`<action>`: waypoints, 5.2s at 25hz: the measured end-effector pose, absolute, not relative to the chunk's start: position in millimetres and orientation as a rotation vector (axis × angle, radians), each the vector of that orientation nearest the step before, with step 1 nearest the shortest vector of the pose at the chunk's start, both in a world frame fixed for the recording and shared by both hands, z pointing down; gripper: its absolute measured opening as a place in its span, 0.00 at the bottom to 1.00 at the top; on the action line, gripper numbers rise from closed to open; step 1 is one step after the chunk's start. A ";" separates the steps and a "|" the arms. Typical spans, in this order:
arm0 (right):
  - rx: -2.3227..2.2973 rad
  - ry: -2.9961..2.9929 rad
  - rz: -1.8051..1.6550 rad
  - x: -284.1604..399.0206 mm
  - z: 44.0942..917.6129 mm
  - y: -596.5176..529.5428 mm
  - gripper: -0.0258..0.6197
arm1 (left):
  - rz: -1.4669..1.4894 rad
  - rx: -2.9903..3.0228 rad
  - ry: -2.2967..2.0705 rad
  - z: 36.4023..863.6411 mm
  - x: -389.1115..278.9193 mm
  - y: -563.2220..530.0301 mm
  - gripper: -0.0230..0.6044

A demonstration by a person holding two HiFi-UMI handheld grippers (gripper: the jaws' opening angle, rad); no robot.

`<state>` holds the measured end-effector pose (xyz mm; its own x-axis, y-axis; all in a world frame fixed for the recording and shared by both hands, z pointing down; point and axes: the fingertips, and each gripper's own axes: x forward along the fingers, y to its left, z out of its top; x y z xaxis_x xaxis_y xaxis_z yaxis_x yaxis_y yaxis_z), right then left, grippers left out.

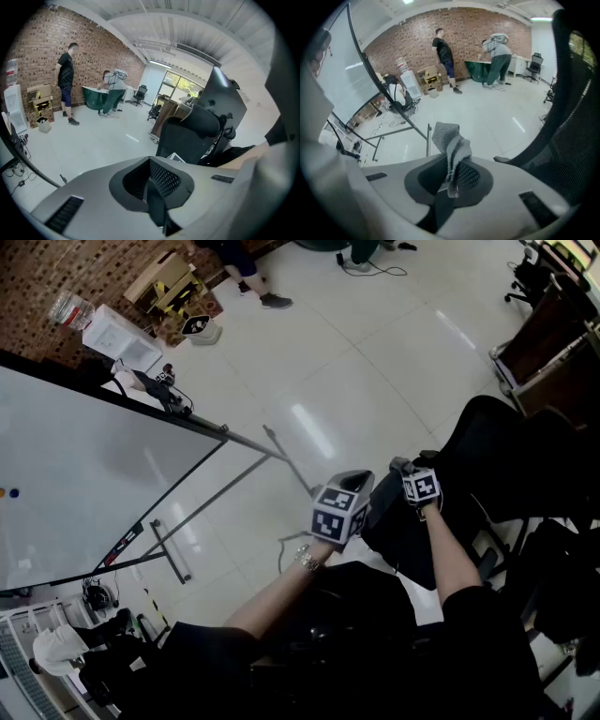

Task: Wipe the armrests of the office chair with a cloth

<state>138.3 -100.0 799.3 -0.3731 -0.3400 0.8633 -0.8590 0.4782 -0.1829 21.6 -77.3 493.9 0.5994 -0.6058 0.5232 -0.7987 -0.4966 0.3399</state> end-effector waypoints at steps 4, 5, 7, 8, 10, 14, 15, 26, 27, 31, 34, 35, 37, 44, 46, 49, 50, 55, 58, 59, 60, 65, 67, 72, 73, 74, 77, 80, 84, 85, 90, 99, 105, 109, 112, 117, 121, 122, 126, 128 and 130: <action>0.935 -1.859 0.837 127.4 833.4 -103.3 0.09 | 0.464 2.247 -1.126 493.8 4.5 -84.3 0.04; 0.930 -1.845 0.850 125.6 841.5 -103.3 0.09 | 0.464 2.239 -1.138 494.1 0.0 -86.0 0.04; 0.926 -1.810 0.873 124.5 855.0 -100.5 0.09 | 0.459 2.222 -1.163 495.5 -8.4 -88.7 0.04; 0.920 -1.773 0.892 126.6 860.4 -94.7 0.09 | 0.453 2.216 -1.176 495.3 -11.9 -90.4 0.04; 0.889 -1.678 0.951 129.5 869.2 -75.0 0.09 | 0.449 2.202 -1.194 495.9 -18.7 -92.5 0.04; 0.843 -1.778 0.917 96.7 877.3 -65.7 0.09 | 0.480 2.174 -1.191 505.2 -27.8 -91.2 0.04; 0.827 -1.807 0.907 87.8 878.9 -61.1 0.09 | 0.484 2.171 -1.187 506.7 -28.8 -90.9 0.04; 0.683 -1.878 0.950 12.4 879.0 46.5 0.09 | 0.509 2.146 -1.171 520.6 -38.9 -81.1 0.04; 0.674 -1.885 0.946 7.4 878.3 53.5 0.09 | 0.512 2.149 -1.168 521.3 -38.5 -79.9 0.04; 0.678 -1.891 0.955 0.3 877.6 63.1 0.09 | 0.525 2.157 -1.158 524.1 -39.0 -73.4 0.04; 0.671 -1.892 0.942 6.8 876.1 56.6 0.09 | 0.529 2.166 -1.149 524.2 -36.4 -70.4 0.04; 0.687 -1.893 0.948 13.6 875.0 51.8 0.09 | 0.527 2.171 -1.144 523.4 -34.0 -69.9 0.04; 0.752 -1.892 0.997 32.6 871.6 38.7 0.09 | 0.521 2.183 -1.134 520.6 -29.2 -68.7 0.04; 0.993 -1.850 0.967 128.9 859.9 -43.9 0.09 | 0.526 2.201 -1.115 518.3 -18.7 -59.8 0.04; 1.013 -1.815 0.937 149.1 863.4 -62.1 0.09 | 0.535 2.199 -1.116 520.8 -18.2 -56.2 0.04; 1.024 -1.741 0.926 170.8 879.1 -71.6 0.09 | 0.558 2.185 -1.111 525.5 -15.6 -48.1 0.04; 1.033 -1.749 0.923 170.9 879.8 -75.8 0.09 | 0.564 2.182 -1.110 526.6 -14.5 -45.5 0.04; 1.042 -1.777 0.981 146.1 889.2 -64.0 0.09 | 0.574 2.166 -1.127 529.7 -23.1 -38.9 0.04; 1.061 -1.780 1.011 132.2 888.9 -49.5 0.09 | 0.568 2.160 -1.143 530.2 -28.8 -39.4 0.04; 1.048 -1.788 1.025 124.5 888.4 -41.0 0.09 | 0.563 2.160 -1.146 529.6 -29.2 -39.9 0.04; 1.027 -1.800 1.037 114.5 887.5 -31.0 0.09 | 0.557 2.163 -1.147 528.5 -29.0 -40.8 0.04; 0.953 -1.833 1.052 63.1 887.5 29.6 0.09 | 0.551 2.173 -1.141 525.1 -29.4 -41.5 0.04; 0.929 -1.844 1.053 43.0 886.2 49.8 0.09 | 0.551 2.175 -1.142 524.3 -30.9 -40.3 0.04; 0.799 -1.886 0.981 8.6 878.3 72.1 0.09 | 0.562 2.181 -1.129 525.6 -29.1 -36.8 0.04; 0.760 -1.882 0.970 9.0 880.0 72.8 0.09 | 0.560 2.182 -1.128 525.2 -28.6 -36.0 0.04; 0.721 -1.875 0.962 12.5 881.9 72.1 0.09 | 0.558 2.183 -1.127 524.9 -28.0 -35.1 0.04; 0.719 -1.870 0.912 41.1 876.7 46.6 0.09 | 0.559 2.185 -1.120 525.9 -26.8 -31.5 0.04; 0.838 -1.858 0.904 77.8 870.9 -2.9 0.09 | 0.559 2.180 -1.129 528.2 -31.5 -29.3 0.04; 0.960 -1.804 0.907 112.9 870.8 -57.0 0.09 | 0.563 2.169 -1.137 529.9 -36.1 -25.9 0.04; 0.963 -1.782 0.910 115.7 873.0 -61.9 0.09 | 0.565 2.168 -1.143 529.7 -38.5 -25.1 0.04; 0.890 -1.621 0.968 107.9 896.8 -35.3 0.09 | 0.572 2.152 -1.185 531.1 -49.9 -25.9 0.04; 0.865 -1.844 0.890 27.9 888.4 25.7 0.09 | 0.666 2.094 -1.193 549.1 -62.8 -21.7 0.04; 0.753 -1.911 0.912 -9.8 884.8 84.9 0.09 | 0.771 2.082 -1.184 561.5 -65.5 -21.2 0.04; 0.683 -1.913 0.946 -14.7 885.4 99.3 0.09 | 0.861 2.118 -1.144 565.6 -62.7 -15.0 0.04; 0.659 -1.902 0.962 -10.9 878.1 95.7 0.09 | 0.869 2.156 -1.101 564.5 -55.1 -14.8 0.04; 0.924 -1.930 1.077 20.9 823.6 62.9 0.09 | 0.815 2.238 -1.033 548.9 -29.7 -25.5 0.04; 1.203 -1.969 1.137 48.9 740.1 31.9 0.09 | 0.765 2.324 -0.953 530.0 2.4 -33.2 0.04; 1.271 -1.969 1.139 55.0 718.8 25.3 0.09 | 0.759 2.345 -0.929 526.9 10.3 -33.7 0.04; 1.520 -1.988 1.130 76.0 643.3 -0.8 0.09 | 0.746 2.412 -0.849 519.4 35.8 -40.1 0.04; 1.588 -1.994 1.156 80.7 614.4 -9.8 0.09 | 0.730 2.431 -0.840 514.3 42.7 -45.4 0.04; 1.640 -1.992 1.164 84.0 587.9 -17.4 0.09 | 0.706 2.444 -0.835 509.6 48.8 -49.2 0.04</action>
<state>84.0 -17.4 587.9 -0.2966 -0.6702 0.6803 -0.9218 0.0148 -0.3874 48.8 -49.2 509.6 0.6840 -0.4213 0.5955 -0.6572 -0.7102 0.2524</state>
